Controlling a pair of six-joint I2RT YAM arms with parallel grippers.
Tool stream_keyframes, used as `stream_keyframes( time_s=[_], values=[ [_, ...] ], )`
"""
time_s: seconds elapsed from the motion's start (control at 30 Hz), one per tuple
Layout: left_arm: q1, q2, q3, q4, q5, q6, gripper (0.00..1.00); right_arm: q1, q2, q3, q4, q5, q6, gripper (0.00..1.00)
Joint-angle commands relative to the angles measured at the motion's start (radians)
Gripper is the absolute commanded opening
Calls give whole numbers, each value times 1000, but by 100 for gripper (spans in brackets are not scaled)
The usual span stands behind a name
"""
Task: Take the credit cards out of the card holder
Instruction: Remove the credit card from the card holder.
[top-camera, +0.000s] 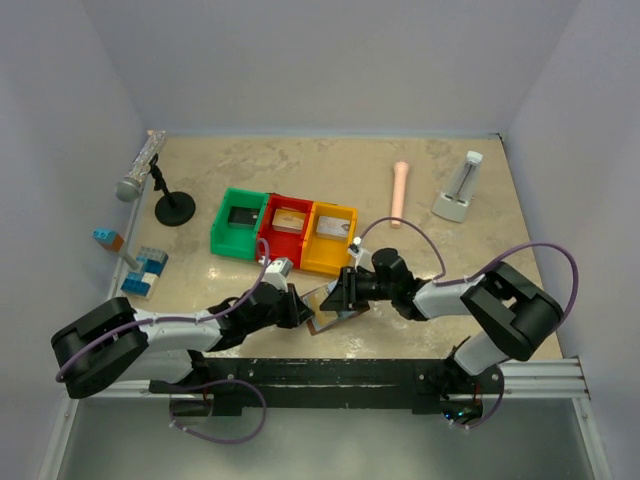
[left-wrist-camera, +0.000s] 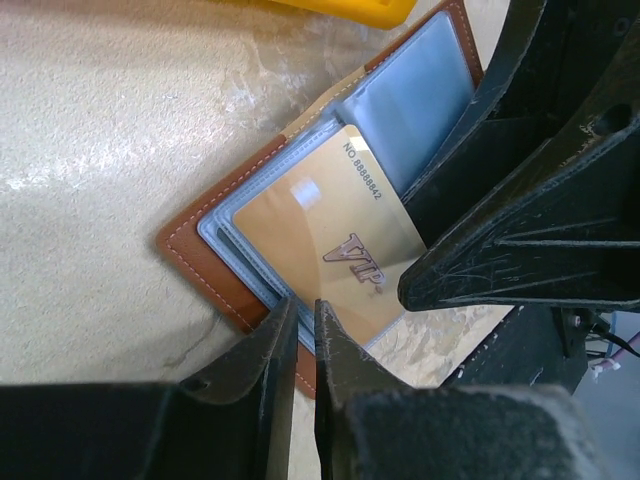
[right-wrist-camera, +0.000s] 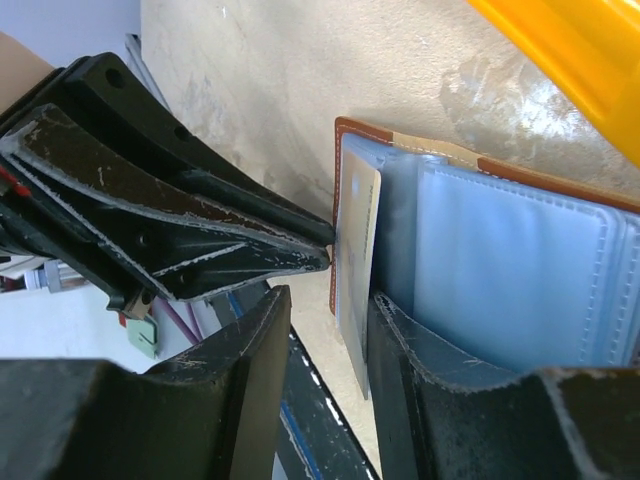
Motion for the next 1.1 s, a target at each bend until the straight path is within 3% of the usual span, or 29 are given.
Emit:
stream_keyframes(
  time_s=[0.0,0.2,1.07],
  values=[
    [-2,-36,-8,1,-32,19,15,7,-72,48,-85,-1,-62,39],
    [-2,-26,-11,-11,-43,11,0,8,-99,51,-115,6,-73,38],
    [-2,-19,-54,-20,-51,6,0,8,-169,45,-187,40,-86,34]
  ],
)
